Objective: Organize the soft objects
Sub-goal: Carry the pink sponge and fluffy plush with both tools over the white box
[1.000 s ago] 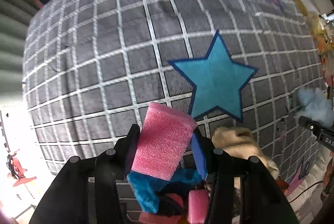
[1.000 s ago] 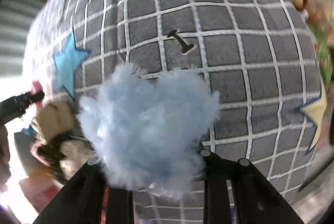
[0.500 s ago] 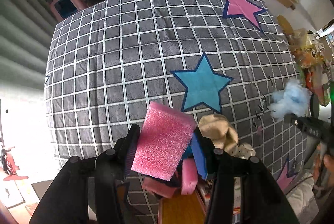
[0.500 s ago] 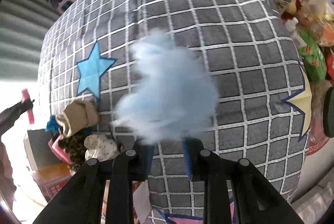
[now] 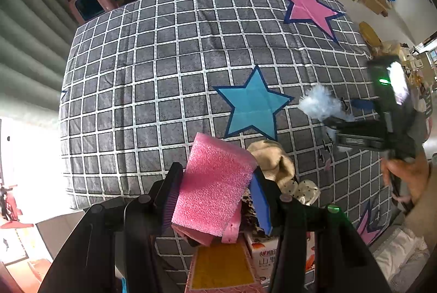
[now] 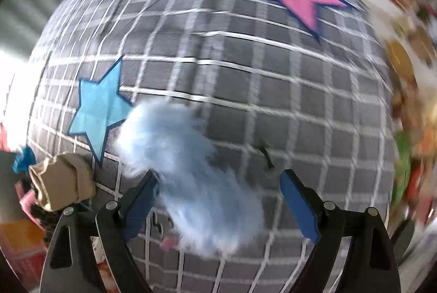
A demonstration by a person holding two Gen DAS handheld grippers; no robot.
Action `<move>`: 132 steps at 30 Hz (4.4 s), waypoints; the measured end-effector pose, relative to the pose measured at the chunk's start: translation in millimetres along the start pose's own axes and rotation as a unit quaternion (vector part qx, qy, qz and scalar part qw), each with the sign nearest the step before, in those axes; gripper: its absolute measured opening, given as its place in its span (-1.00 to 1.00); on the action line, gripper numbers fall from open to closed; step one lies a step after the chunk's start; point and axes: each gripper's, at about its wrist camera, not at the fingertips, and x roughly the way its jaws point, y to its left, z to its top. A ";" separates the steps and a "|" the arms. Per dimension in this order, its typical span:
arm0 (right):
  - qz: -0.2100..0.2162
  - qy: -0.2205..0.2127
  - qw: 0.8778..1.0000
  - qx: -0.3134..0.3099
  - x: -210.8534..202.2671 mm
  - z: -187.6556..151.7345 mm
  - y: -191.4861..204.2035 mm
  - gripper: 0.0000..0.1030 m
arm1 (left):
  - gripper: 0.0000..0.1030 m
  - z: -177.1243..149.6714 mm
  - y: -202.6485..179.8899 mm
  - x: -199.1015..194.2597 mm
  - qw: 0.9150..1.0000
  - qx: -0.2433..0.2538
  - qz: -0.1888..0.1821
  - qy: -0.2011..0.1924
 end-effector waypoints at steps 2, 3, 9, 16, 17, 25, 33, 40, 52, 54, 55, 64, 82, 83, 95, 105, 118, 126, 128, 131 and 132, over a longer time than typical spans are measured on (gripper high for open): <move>-0.001 0.008 0.999 -0.035 9.7 7.1 16.2 0.74 | 0.02 -0.7 -1.0 1.8 1.000 -0.004 0.000 0.004; -0.001 0.013 0.999 -0.046 13.5 8.4 23.7 0.73 | 0.02 -1.2 -1.2 2.7 1.000 -0.008 -0.002 0.007; 0.009 0.053 0.998 -0.043 19.7 9.8 41.9 -0.48 | 0.02 -5.7 -3.6 -1.0 1.000 -0.010 0.001 0.003; 0.115 0.028 0.991 0.064 -23.6 5.8 19.6 -0.48 | 0.02 -15.5 0.7 -19.6 1.000 -0.027 0.005 -0.013; 0.120 0.021 0.990 0.066 -34.0 4.7 22.0 -0.48 | 0.02 -17.1 1.2 -22.6 0.999 -0.027 0.004 -0.016; 0.143 -0.006 0.986 0.090 -103.8 -20.9 53.4 -0.48 | 0.02 -40.2 7.3 -49.8 0.999 -0.019 -0.010 -0.041; 0.150 -0.027 0.986 0.071 -148.5 -45.0 113.4 -0.48 | 0.01 -76.5 26.3 -78.6 0.998 -0.017 -0.011 -0.060; 0.147 -0.022 0.988 0.050 -167.7 -74.7 150.6 -0.48 | 0.01 -116.0 40.4 -96.0 0.997 -0.015 -0.019 -0.075; 0.160 -0.019 0.987 -0.004 -188.0 -106.7 231.7 -0.48 | 0.01 -197.7 96.8 -101.6 0.995 -0.069 0.002 -0.070; 0.164 -0.017 0.986 -0.019 -189.9 -110.3 248.3 -0.48 | 0.01 -213.0 108.0 -98.8 0.994 -0.080 0.003 -0.075; 0.165 -0.016 0.986 -0.028 -190.9 -112.1 257.3 -0.48 | 0.01 -220.2 113.5 -96.7 0.994 -0.087 0.004 -0.072; 0.179 0.002 0.980 -0.091 -188.1 -121.5 327.3 -0.48 | 0.01 -273.4 151.7 -96.0 0.990 -0.130 0.019 -0.059; 0.179 0.028 0.967 -0.180 -180.7 -134.7 404.2 -0.48 | 0.01 -316.1 179.1 -88.5 0.984 -0.171 0.028 -0.044; 0.178 0.029 0.967 -0.181 -180.3 -134.3 404.8 -0.48 | 0.01 -316.7 179.8 -88.0 0.984 -0.173 0.027 -0.043; 0.176 0.032 0.963 -0.202 -180.4 -128.8 420.3 -0.48 | 0.01 -318.6 186.4 -85.3 0.983 -0.180 0.026 -0.039; 0.175 0.034 0.959 -0.220 -179.4 -123.6 436.0 -0.48 | 0.01 -320.6 195.6 -80.7 0.980 -0.194 0.029 -0.035; 0.184 0.036 0.956 -0.224 -177.5 -119.5 443.3 -0.48 | 0.02 -326.6 198.4 -79.3 0.978 -0.202 0.029 -0.033; 0.186 0.038 0.956 -0.222 -176.3 -118.1 442.4 -0.48 | 0.02 -328.2 200.0 -78.4 0.978 -0.204 0.029 -0.033; 0.187 0.038 0.956 -0.222 -177.2 -118.9 442.3 -0.48 | 0.02 -328.7 200.5 -78.3 0.978 -0.203 0.029 -0.032; 0.187 0.039 0.956 -0.222 -176.8 -118.6 442.3 -0.48 | 0.02 -329.1 200.6 -78.3 0.978 -0.204 0.029 -0.032; 0.187 0.039 0.956 -0.223 -176.9 -118.7 442.5 -0.48 | 0.02 -328.3 200.6 -78.0 0.978 -0.204 0.029 -0.032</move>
